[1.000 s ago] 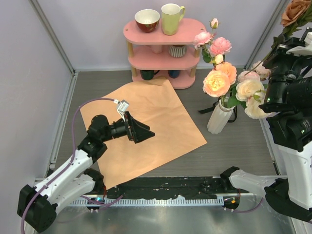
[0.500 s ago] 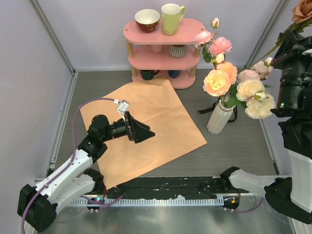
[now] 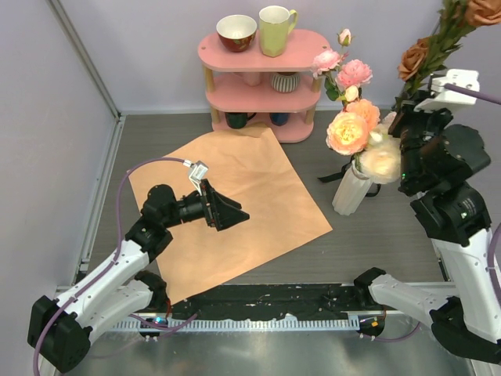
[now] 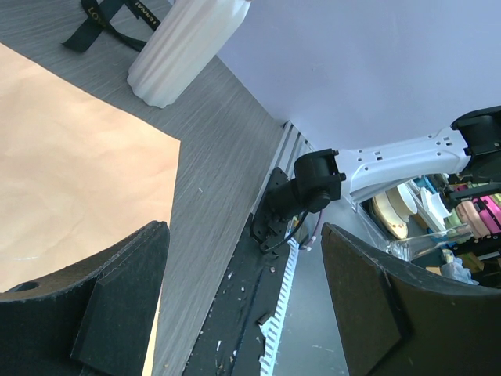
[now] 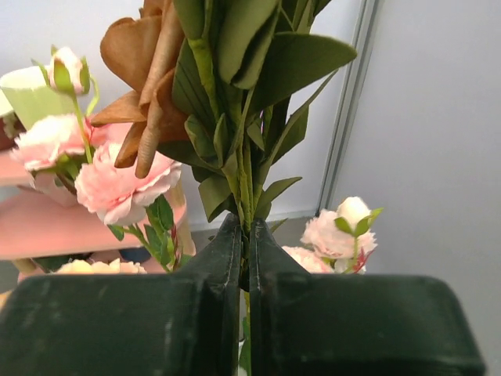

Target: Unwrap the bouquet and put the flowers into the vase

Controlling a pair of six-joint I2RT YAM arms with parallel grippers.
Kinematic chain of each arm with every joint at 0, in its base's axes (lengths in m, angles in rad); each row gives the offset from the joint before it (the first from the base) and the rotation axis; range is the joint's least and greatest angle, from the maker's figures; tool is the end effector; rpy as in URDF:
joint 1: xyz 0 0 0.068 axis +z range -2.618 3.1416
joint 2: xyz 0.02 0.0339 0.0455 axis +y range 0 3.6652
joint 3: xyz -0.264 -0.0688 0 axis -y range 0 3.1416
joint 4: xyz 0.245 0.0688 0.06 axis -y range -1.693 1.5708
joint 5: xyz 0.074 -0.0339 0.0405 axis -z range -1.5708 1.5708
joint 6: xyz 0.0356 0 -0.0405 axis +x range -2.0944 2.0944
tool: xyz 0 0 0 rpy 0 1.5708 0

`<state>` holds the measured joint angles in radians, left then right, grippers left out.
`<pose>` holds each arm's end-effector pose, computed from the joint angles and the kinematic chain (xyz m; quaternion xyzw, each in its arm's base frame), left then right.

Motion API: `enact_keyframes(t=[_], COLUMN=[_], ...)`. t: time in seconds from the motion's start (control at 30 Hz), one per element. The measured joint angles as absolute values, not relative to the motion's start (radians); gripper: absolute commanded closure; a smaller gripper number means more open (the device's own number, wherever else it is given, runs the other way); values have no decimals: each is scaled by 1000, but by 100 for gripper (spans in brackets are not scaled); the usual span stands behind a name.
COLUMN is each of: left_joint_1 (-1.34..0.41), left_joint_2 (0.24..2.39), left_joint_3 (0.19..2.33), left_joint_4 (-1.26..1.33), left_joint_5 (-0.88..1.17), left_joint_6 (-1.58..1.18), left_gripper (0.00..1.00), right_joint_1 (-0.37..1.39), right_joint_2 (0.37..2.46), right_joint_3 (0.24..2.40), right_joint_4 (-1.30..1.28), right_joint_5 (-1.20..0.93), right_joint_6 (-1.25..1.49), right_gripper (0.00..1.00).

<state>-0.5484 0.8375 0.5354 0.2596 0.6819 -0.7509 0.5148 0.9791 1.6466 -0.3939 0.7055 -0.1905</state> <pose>0.1561 -0.1216 0.2897 0.1614 0.7003 -0.5867 0.3732 0.1205 0.0416 0.5587 0.0626 0.6271 -0.0852 0.7717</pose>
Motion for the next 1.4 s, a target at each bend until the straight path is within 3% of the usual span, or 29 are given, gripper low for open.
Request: enact_keyframes(t=[0.83, 1.4], left_joint_1=[-556, -558], left_joint_2=[837, 833], left_joint_3=[535, 535], left_joint_4=[260, 259], left_joint_5=[682, 681], left_joint_6=[-751, -751], left_gripper=[18, 18], right_joint_1=[515, 515], right_joint_2=[705, 628], right_joint_3=[1104, 894], right_joint_4=[-104, 57], right_joint_5=[621, 579], right_joint_6=[-256, -300], right_gripper=[99, 98])
